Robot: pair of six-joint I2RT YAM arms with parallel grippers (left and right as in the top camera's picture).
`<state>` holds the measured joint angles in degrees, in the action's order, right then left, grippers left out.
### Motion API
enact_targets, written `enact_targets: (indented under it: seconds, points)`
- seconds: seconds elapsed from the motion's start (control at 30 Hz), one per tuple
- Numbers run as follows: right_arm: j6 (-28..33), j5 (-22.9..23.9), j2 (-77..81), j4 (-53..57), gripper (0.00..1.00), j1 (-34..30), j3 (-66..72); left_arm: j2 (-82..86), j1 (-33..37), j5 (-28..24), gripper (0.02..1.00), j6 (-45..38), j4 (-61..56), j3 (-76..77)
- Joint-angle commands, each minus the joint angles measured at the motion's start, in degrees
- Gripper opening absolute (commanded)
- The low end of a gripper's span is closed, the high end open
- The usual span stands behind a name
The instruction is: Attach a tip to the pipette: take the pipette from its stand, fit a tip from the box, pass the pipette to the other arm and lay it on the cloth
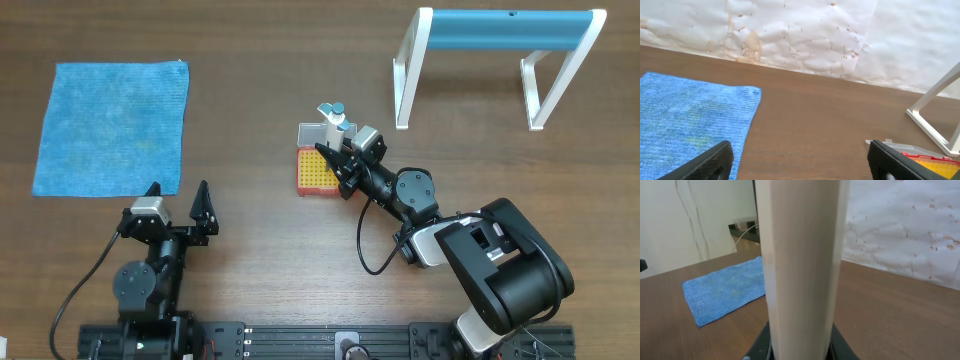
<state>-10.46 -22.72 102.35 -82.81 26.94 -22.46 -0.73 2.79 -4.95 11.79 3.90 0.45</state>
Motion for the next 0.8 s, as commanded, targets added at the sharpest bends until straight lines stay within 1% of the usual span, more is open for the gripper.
enact_targets:
  seconds: [0.03,0.6,0.67,0.8]
  points:
    - [-0.9,-1.1,0.3,-0.4,0.08,-0.2,0.2,0.3,-0.2,0.2,0.871,-0.3,0.4,-0.1]
    - [-0.9,-1.8,-0.2,-0.9,0.08,-0.3,-0.3,0.3,-0.2,0.2,0.869,-0.3,0.4,-0.1]
    - [0.5,-1.8,-0.2,-0.9,0.077,-0.3,-0.9,0.3,-0.2,0.2,0.866,-0.3,0.4,-0.1]
    - [0.7,-1.8,-0.1,0.0,0.08,-0.3,-1.0,0.3,-0.2,0.2,0.866,-0.3,0.4,-0.1]
